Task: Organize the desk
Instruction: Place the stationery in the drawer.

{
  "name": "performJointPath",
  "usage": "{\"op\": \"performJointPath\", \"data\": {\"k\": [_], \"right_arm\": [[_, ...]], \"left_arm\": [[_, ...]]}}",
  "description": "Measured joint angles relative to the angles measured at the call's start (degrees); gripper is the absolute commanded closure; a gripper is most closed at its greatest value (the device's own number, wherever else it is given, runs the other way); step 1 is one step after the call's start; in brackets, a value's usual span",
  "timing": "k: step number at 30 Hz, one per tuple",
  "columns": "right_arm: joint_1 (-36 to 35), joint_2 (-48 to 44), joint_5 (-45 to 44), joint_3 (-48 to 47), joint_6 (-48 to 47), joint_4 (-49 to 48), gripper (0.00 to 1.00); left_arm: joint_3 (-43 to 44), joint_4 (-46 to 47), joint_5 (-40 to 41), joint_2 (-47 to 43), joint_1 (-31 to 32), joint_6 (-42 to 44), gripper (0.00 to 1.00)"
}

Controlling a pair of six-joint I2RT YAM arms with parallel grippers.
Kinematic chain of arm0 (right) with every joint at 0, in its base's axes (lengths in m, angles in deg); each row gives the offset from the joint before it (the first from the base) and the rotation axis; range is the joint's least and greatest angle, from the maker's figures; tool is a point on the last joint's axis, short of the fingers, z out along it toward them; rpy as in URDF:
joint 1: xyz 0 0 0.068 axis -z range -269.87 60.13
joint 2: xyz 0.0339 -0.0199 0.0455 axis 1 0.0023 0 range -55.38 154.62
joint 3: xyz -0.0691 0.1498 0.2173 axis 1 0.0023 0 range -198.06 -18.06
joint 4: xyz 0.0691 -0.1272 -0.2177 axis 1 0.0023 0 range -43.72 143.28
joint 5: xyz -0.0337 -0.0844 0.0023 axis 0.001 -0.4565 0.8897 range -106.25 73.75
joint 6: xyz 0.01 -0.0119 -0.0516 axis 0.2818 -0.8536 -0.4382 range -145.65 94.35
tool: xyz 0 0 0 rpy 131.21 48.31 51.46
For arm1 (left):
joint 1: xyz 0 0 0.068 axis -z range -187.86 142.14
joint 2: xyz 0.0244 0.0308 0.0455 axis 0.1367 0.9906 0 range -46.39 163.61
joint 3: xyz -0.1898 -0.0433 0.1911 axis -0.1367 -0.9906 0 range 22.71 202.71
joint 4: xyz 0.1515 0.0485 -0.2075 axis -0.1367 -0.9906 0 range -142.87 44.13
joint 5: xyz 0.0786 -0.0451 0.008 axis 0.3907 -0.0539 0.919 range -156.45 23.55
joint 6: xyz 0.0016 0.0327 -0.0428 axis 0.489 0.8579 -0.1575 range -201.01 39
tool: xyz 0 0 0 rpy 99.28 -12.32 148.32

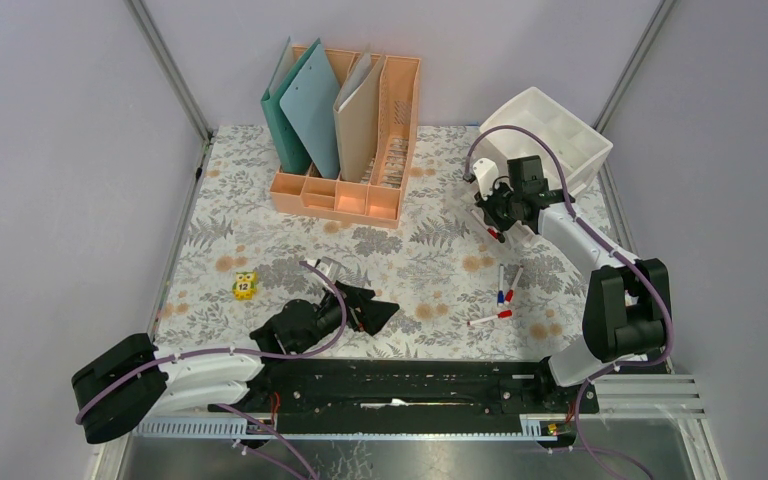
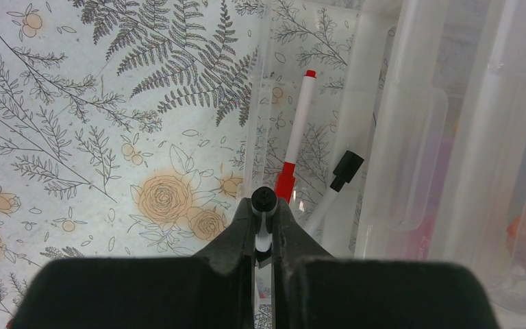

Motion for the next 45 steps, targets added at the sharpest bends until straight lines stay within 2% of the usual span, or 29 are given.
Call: {"op": "performJointPath", "data": {"k": [45], "right_arm": [[0.4,0.0,0.0,0.3,0.0,0.0,1.00]], "left_arm": [[0.3,2.5,-1.9,4.8,0.0,-0.7,0.01]]}}
